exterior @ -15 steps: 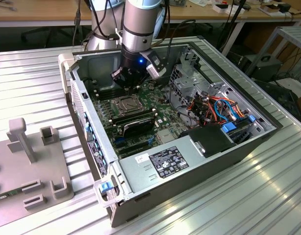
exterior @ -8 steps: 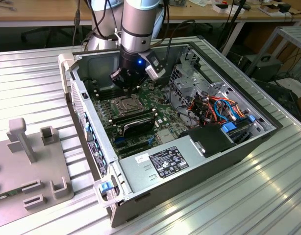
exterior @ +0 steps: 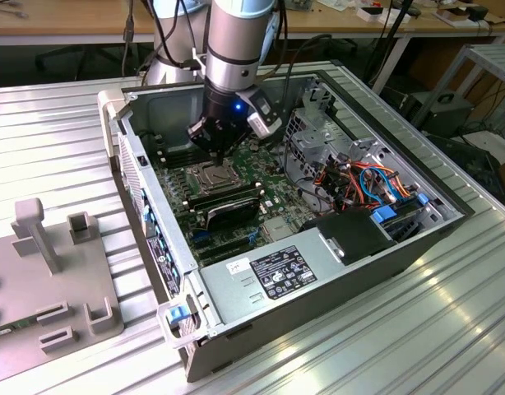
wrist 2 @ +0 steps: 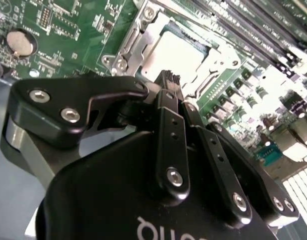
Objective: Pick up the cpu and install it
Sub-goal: 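Install the first cpu locking lever, then install the second cpu locking lever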
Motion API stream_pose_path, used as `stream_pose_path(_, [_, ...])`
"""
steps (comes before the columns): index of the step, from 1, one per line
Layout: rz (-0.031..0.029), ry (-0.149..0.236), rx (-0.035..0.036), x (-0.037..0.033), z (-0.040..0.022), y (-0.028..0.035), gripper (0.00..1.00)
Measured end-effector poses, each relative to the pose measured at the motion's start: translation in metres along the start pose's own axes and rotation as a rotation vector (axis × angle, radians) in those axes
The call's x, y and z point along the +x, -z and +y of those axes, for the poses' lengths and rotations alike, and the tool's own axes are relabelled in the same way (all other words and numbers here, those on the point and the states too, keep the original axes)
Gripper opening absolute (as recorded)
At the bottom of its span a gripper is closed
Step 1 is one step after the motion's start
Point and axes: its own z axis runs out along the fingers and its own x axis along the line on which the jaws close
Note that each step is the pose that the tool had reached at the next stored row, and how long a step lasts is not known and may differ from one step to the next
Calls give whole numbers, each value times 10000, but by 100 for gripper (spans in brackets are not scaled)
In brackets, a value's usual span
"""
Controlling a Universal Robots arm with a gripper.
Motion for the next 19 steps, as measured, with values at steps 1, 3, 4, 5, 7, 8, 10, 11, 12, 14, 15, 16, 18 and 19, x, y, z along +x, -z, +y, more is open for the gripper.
stream_pose_path(1, [0, 1, 0, -1, -1, 9, 11])
stream_pose_path(3, [-45, -1, 1, 14, -69, 22, 11])
stream_pose_path(4, [-66, 2, 1, 21, -70, 22, 11])
stream_pose_path(5, [-66, 2, 1, 21, -70, 22, 11])
stream_pose_path(7, [-80, 2, 0, 44, -72, 23, 11])
stream_pose_path(8, [-80, 2, 0, 44, -72, 23, 11])
stream_pose_path(10, [-80, 2, 0, 44, -73, 24, 11])
stream_pose_path(11, [-79, 2, 1, 45, -73, 28, 11])
stream_pose_path(12, [-79, 2, 1, 44, -73, 32, 11])
stream_pose_path(14, [-80, 2, 1, 44, -73, 48, 11])
stream_pose_path(15, [-80, 2, 1, 44, -72, 57, 11])
stream_pose_path(16, [-80, 1, 0, 44, -72, 62, 11])
stream_pose_path(18, [-80, 2, 0, 43, -72, 80, 11])
stream_pose_path(19, [-80, 2, 1, 43, -72, 88, 11])
